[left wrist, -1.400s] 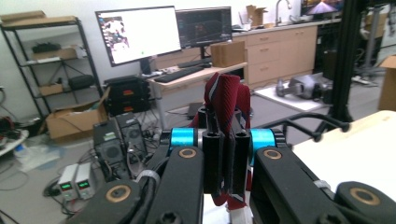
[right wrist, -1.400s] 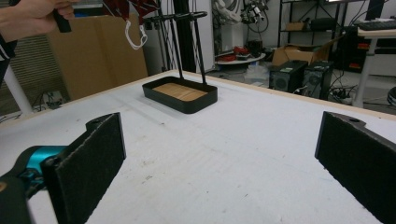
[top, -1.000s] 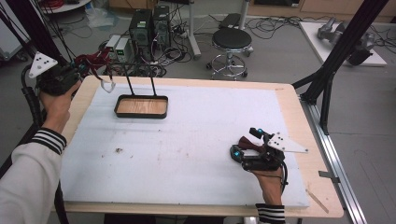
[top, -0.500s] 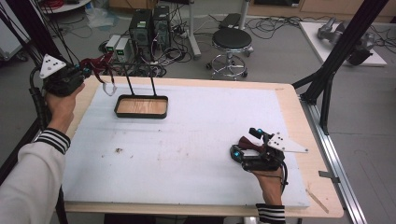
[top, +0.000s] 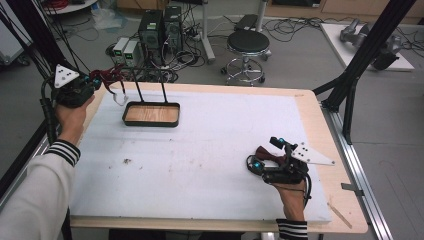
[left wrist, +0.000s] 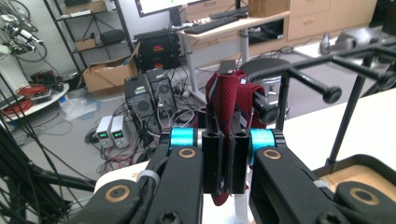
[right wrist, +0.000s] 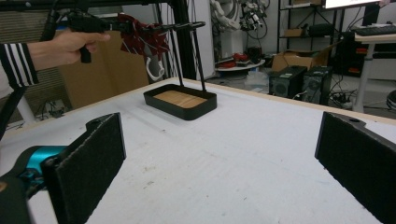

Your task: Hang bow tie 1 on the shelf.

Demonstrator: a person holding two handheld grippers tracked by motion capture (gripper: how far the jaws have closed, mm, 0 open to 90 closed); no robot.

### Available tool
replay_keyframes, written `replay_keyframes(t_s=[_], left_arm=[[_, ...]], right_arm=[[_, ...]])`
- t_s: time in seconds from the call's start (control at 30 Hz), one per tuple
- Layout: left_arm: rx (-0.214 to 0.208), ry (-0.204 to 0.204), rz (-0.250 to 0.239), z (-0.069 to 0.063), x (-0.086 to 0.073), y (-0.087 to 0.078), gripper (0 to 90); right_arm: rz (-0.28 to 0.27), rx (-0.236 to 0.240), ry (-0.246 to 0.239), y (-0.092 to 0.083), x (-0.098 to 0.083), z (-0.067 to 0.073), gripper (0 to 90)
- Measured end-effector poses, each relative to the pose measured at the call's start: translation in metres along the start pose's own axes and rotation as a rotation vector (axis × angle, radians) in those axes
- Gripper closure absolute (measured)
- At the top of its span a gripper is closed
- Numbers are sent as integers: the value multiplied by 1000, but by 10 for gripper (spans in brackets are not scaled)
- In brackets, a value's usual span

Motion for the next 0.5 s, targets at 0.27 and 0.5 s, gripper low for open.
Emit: replay_keyframes(t_s=[0.27, 0.5], left_arm=[[15, 30, 23, -3, -5, 4, 873], [14, 38, 50, -6, -23, 7, 873]], right_arm=[[-12, -1, -1, -2, 2, 0, 8], [-8, 0, -1, 0, 2, 1, 8]])
Point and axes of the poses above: each handheld gripper's, and its own axes: y roughly forward along the jaws, x roughly out of its top, z roughly to its left, the point moved 6 cm from there along y, roughly forward along the jaws, and after that the axes turned 12 degrees about x, right-handed, at the moved point
